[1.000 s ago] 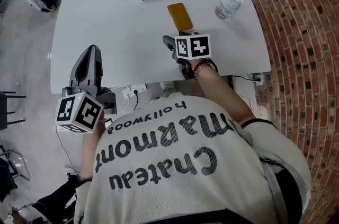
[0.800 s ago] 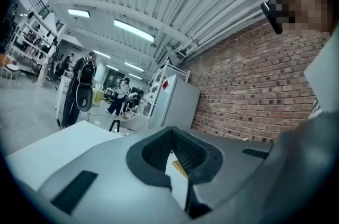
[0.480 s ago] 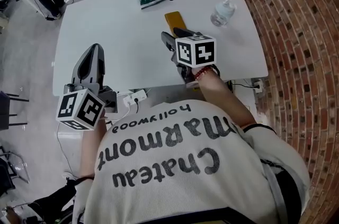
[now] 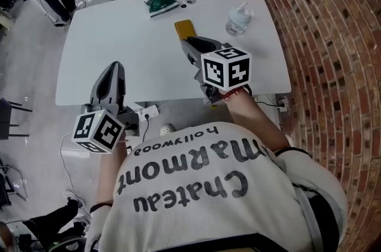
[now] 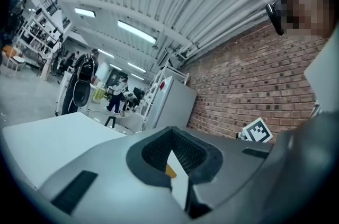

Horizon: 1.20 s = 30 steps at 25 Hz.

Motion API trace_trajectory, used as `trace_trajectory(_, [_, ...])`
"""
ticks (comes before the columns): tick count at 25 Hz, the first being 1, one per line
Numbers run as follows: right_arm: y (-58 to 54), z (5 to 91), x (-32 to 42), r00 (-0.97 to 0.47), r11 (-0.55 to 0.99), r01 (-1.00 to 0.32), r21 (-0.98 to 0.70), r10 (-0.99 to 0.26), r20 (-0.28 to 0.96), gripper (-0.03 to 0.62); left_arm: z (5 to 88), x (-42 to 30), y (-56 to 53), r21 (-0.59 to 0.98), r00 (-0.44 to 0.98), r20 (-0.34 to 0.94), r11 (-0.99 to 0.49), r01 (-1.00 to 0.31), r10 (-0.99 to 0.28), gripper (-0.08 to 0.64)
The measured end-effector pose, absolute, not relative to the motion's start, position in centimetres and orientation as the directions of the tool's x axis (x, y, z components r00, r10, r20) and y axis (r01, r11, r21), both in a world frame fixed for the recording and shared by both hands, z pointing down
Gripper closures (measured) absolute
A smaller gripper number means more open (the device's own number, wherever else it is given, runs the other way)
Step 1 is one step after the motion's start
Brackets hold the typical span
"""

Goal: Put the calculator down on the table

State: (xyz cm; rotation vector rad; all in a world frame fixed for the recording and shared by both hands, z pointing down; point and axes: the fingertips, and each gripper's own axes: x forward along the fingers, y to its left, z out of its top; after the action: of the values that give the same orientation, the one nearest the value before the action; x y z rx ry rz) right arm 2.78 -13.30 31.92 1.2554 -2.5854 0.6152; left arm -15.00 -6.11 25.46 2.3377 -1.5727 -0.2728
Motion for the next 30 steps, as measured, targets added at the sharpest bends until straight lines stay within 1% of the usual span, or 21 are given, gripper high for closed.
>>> trace_trajectory(3, [-12.0,30.5,4.3,-0.637,0.564,-0.770,-0.298,-0.713,0.293,0.582,25.5,-13.4,-4.7,0.362,0.365,0.005,-0.339,-0.868,-0.931,0.560])
trace_trajectory(4, [-11.6,30.0,4.9,-0.641,0.566,-0.764,-0.310,-0.720,0.265,0.589,25.4,-13.0,-4.2,0.362,0.356,0.001,-0.332,-0.871,-0.934,0.560])
trace_trajectory(9, [-9.3,27.2,7.5,-0.663,0.577,-0.711,-0.402,-0.741,0.108,0.589,25.7,-11.0,-1.6,0.348,0.318,0.004,-0.297,-0.889,-0.948,0.560])
trace_trajectory(11, [-8.5,26.5,8.6,-0.662,0.584,-0.703,-0.407,-0.746,0.072,0.589,25.9,-10.2,-0.5,0.340,0.308,0.013,-0.285,-0.896,-0.951,0.560])
trace_trajectory(13, [-7.6,26.5,9.5,-0.662,0.592,-0.706,-0.390,-0.746,0.065,0.589,26.1,-9.3,0.6,0.336,0.300,0.026,-0.274,-0.901,-0.954,0.560])
trace_trajectory(23, [-4.6,28.1,11.4,-0.694,0.633,-0.702,-0.328,-0.711,0.112,0.589,27.0,-6.5,4.1,0.337,0.265,0.034,-0.239,-0.911,-0.964,0.560])
trace_trajectory(30, [-3.9,28.9,12.3,-0.707,0.644,-0.692,-0.326,-0.696,0.125,0.589,27.4,-5.6,5.3,0.334,0.248,0.037,-0.221,-0.916,-0.968,0.560])
